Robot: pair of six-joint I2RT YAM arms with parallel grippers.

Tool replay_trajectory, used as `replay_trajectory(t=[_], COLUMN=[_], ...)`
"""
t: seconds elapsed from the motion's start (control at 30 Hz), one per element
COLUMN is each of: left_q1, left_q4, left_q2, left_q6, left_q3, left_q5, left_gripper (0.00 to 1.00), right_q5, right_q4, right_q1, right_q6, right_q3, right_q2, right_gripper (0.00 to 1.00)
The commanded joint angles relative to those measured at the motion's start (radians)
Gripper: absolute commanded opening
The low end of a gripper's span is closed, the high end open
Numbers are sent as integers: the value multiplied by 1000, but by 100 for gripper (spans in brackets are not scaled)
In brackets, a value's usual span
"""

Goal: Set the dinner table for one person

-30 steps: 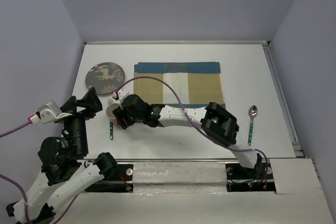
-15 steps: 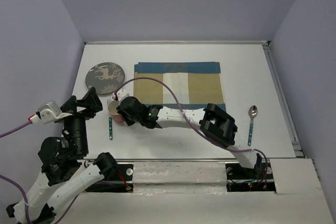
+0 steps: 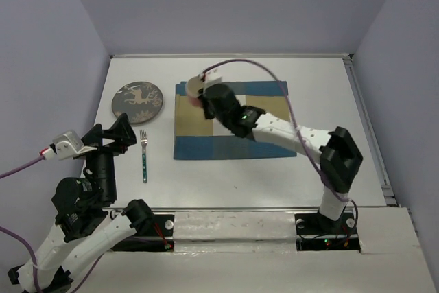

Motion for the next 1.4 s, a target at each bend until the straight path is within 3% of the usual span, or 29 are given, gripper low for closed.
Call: replay_trajectory(t=[0.0, 0.27, 0.43, 0.73, 1.37], left_q1=[8, 8, 11, 28, 50], left_q4=[63, 57, 48, 38, 37], left_q2=[20, 57, 91, 138, 161], left_q6=[-13, -19, -22, -33, -36], left_q3=[-9, -8, -2, 0, 3], left_q5=[11, 25, 39, 65, 99], left_gripper=[99, 99, 99, 99, 99], right_q5=[106, -8, -42, -123, -129], right_q4=[149, 149, 134, 134, 137], right_q1=[-278, -633, -731, -753, -753], right_q6=[25, 25, 19, 39, 42], right_q3=[-136, -170, -136, -107, -106], right_q2=[-161, -187, -120, -31, 60], right_gripper=[0, 0, 0, 0, 3])
